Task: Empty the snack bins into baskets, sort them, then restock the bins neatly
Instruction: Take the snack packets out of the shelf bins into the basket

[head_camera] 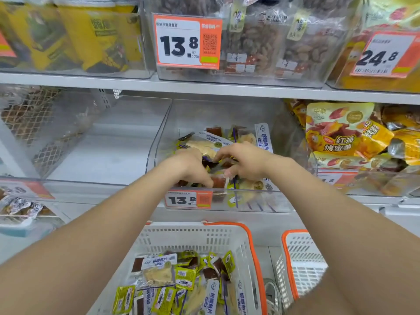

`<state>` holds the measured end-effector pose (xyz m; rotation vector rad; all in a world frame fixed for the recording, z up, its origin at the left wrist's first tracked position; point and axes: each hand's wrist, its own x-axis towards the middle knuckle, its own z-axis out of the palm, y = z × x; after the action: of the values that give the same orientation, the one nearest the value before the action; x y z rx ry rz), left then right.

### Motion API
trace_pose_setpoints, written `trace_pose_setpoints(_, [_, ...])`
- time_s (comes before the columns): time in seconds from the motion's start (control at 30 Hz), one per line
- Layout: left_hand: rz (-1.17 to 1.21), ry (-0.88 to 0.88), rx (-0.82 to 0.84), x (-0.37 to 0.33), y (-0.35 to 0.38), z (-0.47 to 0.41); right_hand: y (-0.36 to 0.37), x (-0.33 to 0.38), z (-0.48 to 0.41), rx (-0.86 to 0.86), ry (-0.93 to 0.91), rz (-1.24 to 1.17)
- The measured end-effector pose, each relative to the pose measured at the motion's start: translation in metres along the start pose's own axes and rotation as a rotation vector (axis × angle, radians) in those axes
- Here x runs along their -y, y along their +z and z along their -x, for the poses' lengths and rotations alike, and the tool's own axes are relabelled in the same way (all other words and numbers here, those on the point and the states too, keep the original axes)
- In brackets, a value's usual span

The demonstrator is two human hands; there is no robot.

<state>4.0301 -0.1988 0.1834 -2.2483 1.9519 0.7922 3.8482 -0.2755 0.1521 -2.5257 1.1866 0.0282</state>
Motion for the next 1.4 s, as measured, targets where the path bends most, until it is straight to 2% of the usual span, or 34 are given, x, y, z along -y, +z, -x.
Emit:
trace_pose_setpoints(0.1, [-0.041,0.018,-0.075,0.002,0.009,-0.004,-0.002,0.004,-0.002,-0.008,0.016,0.026])
trace_pose_setpoints(0.27, [0.062,0.045,-0.178,0.003,0.019,-0.008,0.001,0.014,0.004,0.175,-0.004,0.115])
trace_pose_setpoints(0.47, [0.338,0.028,-0.332,0.011,0.023,-0.003,0.001,0.007,0.01,-0.046,-0.015,0.073])
trace_pose_setpoints(0.57, [0.413,0.099,-0.417,0.013,0.016,0.006,-0.007,0.009,0.023,-0.127,0.016,-0.031])
trace_pose_setpoints(0.77, [0.598,0.294,-0.388,0.015,-0.001,0.033,-0.028,0.029,0.067,-0.296,0.048,-0.404])
trace_pose_setpoints(0.97, [0.592,0.469,-0.657,0.021,-0.012,0.069,-0.032,0.074,0.098,-0.385,0.078,-0.836])
trace_pose_setpoints(1.03, [0.63,0.498,-0.685,0.026,-0.015,0.088,-0.033,0.093,0.108,-0.393,0.097,-0.928])
trace_pose_setpoints(1.13, [0.618,0.488,-0.61,0.038,-0.015,0.116,-0.031,0.116,0.121,-0.312,0.101,-0.956])
trace_pose_setpoints(1.27, [0.385,0.358,-0.364,0.054,-0.004,0.136,-0.014,0.133,0.128,0.048,0.17,-0.768])
trace_pose_setpoints(1.4, [0.332,0.272,-0.082,0.071,0.027,0.127,0.015,0.138,0.121,0.333,0.211,-0.528])
